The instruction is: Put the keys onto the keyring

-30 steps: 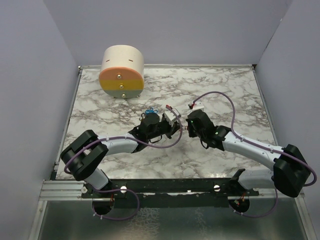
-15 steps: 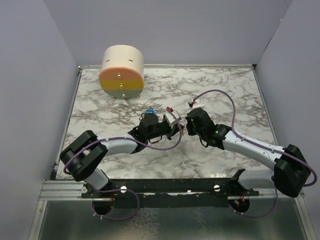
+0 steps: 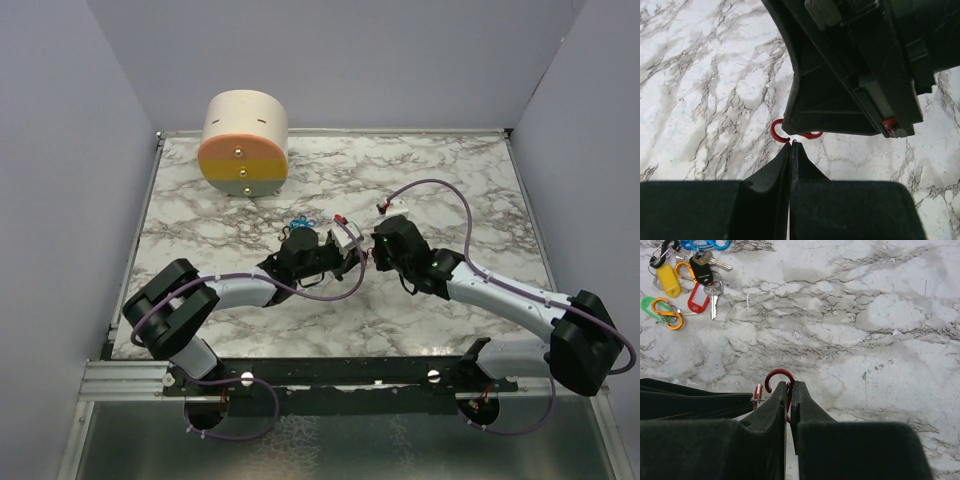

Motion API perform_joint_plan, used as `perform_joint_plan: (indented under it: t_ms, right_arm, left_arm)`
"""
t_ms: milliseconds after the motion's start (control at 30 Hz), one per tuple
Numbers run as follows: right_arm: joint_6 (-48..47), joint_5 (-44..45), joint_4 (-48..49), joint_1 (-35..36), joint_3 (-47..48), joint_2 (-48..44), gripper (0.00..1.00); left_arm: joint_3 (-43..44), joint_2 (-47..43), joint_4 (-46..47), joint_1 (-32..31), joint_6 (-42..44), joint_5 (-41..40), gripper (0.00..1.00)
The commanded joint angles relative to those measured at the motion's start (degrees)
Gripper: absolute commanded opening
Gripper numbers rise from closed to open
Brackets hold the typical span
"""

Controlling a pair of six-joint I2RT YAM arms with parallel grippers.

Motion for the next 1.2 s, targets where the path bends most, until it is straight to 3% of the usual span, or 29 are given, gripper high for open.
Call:
perform_joint_plan:
  t_ms: [0, 1167]
  right_arm:
    - [0.4, -1.0, 1.0, -0.2, 1.6, -2.1, 0.01]
    - [0.3, -1.3, -0.3, -0.2, 0.2, -3.7, 0.01]
  left_arm:
    - [1.5, 1.3, 2.2, -0.4, 0.8, 1.3, 0.00]
    - [3.3, 3.1, 2.3, -0.3, 1.6, -2.4, 0.00]
